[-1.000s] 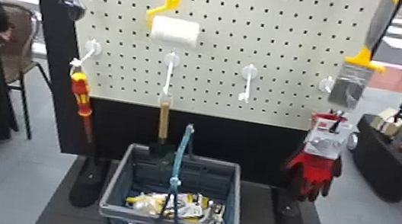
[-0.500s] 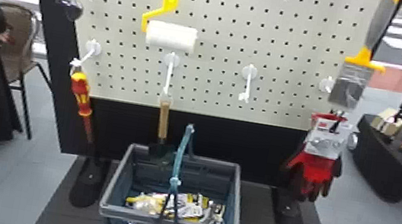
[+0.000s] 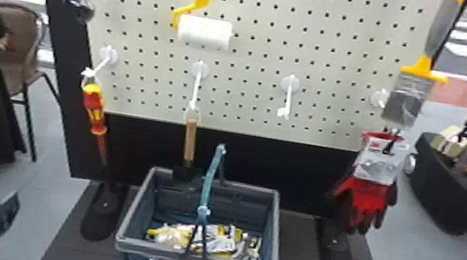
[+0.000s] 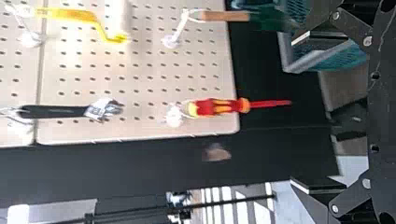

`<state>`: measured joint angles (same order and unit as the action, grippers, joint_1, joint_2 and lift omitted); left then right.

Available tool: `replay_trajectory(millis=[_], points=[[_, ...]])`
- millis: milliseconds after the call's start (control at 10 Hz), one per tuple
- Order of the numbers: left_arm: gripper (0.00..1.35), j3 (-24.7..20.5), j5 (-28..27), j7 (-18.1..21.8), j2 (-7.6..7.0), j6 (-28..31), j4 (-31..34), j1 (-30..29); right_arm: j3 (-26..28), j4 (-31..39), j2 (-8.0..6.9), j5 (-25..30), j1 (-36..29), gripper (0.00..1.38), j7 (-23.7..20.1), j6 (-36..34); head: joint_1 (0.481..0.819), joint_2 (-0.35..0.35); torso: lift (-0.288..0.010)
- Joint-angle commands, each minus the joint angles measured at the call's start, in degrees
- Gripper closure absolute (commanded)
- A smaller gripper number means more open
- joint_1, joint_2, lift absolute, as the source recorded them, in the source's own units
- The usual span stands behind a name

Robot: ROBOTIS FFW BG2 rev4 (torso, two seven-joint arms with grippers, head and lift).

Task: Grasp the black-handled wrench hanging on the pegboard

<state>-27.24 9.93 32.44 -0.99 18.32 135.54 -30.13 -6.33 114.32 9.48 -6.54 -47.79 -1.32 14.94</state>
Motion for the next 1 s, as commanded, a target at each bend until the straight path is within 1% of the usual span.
replay_trajectory(millis=[0, 100, 200, 300, 400, 500, 600, 700, 800, 900], points=[[0.26, -1.33, 0.71, 2.54, -2.96, 7.26, 1.23, 7.82, 0.00, 0.08, 0.19, -0.14, -0.11, 0.10, 0.00, 0.00, 0.549, 0.000, -0.100], [0.26, -1.41, 1.06, 4.04, -5.33, 12.09, 1.37, 13.24, 0.00, 0.22, 0.19, -0.14, -0.11, 0.10, 0.00, 0.00, 0.549, 0.000, -0.100], [0.26, -1.50, 0.97, 4.65, -7.97, 15.08, 1.23, 18.28, 0.00, 0.22, 0.28, -0.14, 0.14, 0.10, 0.00, -0.09, 0.549, 0.000, -0.100], [0.26, -2.03, 0.44, 6.32, -10.61, 18.07, 1.08, 23.33, 0.00, 0.36, 0.28, -0.14, 0.26, 0.10, 0.00, -0.26, 0.549, 0.000, -0.100], [0.26, -2.20, 0.00, 7.90, -13.68, 20.53, 0.10, 28.12, 0.00, 0.50, 0.28, -0.14, 0.39, 0.10, 0.00, -0.35, 0.549, 0.000, -0.100], [0.26, -1.50, 3.34, 9.49, -16.76, 21.23, -5.10, 32.92, 0.00, 0.64, 0.28, -0.14, 0.26, 0.10, 0.00, -0.44, 0.549, 0.000, -0.100], [0.26, -0.09, 8.27, 11.60, -19.84, 20.09, -13.96, 38.09, 0.00, 0.78, 0.37, -0.23, 0.26, 0.10, 0.00, -0.44, 0.549, 0.000, -0.100], [0.26, 1.40, 6.95, 13.62, -22.65, 19.65, -19.31, 43.01, 0.00, 0.92, 0.37, -0.23, 0.39, 0.10, 0.00, -0.44, 0.549, 0.000, -0.100], [0.26, 3.86, 6.77, 15.20, -25.55, 20.27, -22.96, 47.32, 0.00, 0.92, 0.45, -0.23, 0.51, 0.10, 0.00, -0.44, 0.549, 0.000, -0.100], [0.26, 7.20, 10.46, 17.22, -28.54, 20.35, -27.88, 51.75, 0.00, 0.92, 0.45, -0.23, 0.51, 0.10, 0.00, -0.53, 0.549, 0.000, -0.100]])
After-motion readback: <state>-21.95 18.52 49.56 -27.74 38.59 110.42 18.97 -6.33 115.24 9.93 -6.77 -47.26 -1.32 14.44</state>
